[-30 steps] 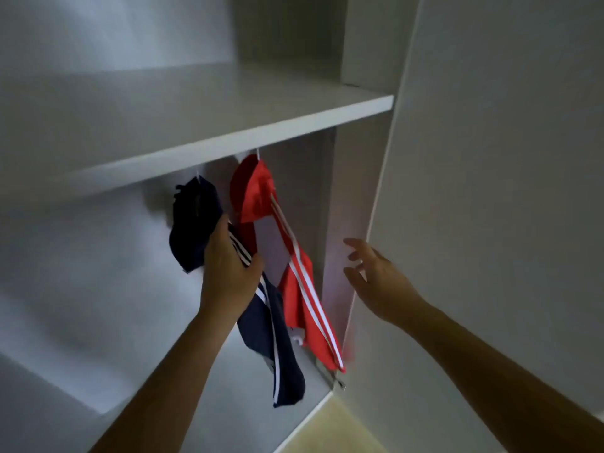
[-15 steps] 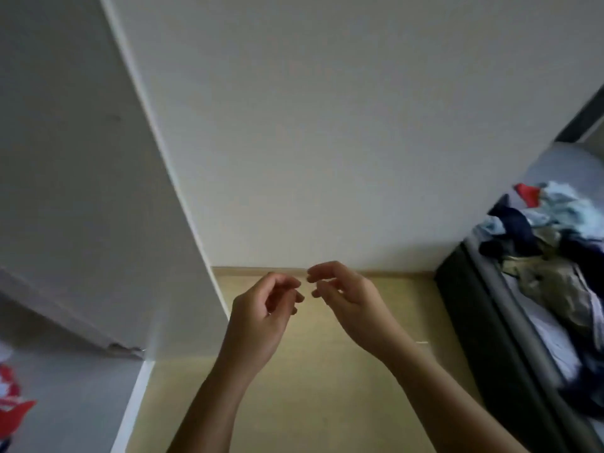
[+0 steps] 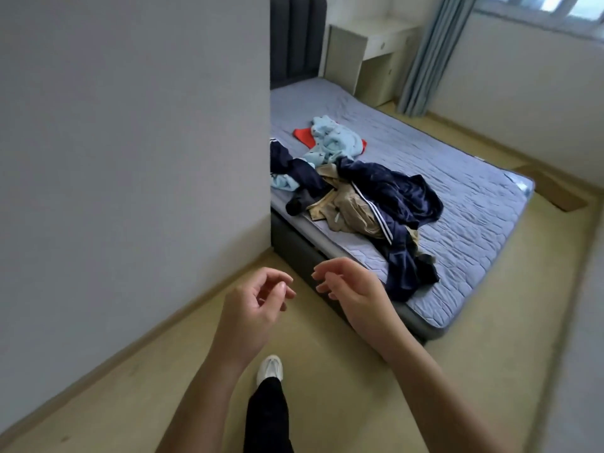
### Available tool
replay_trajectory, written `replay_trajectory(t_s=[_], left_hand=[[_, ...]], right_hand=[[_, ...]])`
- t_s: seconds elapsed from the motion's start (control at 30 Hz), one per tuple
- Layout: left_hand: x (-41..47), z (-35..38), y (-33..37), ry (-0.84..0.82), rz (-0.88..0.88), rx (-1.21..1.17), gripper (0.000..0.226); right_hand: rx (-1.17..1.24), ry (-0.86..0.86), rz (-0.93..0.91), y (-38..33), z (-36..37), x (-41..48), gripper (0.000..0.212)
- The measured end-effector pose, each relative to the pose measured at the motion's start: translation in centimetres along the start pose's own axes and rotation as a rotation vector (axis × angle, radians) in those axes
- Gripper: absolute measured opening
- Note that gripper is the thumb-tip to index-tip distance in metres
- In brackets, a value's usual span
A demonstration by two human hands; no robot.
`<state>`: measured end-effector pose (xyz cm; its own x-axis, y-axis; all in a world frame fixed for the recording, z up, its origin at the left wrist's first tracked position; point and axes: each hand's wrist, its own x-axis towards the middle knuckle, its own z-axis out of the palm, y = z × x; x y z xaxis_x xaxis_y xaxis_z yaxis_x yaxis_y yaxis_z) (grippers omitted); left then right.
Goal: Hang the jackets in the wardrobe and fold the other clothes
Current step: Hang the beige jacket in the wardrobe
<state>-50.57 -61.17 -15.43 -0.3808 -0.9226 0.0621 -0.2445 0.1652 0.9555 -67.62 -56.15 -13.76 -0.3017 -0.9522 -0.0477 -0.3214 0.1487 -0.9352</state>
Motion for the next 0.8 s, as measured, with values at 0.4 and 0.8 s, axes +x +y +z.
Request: replay_trajectory(t_s=[0.4,0.8], left_hand=[[32.1,9.2,-1.0,-0.432,0.041,0.024,0.025],[51.4,26.7,-5.9,-0.637,-0.076,0.229,0.022]], right_hand=[[-0.001,0.227,0.23,5.1,-10.3,22.1,0.021],[0.272,0.312,0.603,20.6,-21.3,36.6,0.022]])
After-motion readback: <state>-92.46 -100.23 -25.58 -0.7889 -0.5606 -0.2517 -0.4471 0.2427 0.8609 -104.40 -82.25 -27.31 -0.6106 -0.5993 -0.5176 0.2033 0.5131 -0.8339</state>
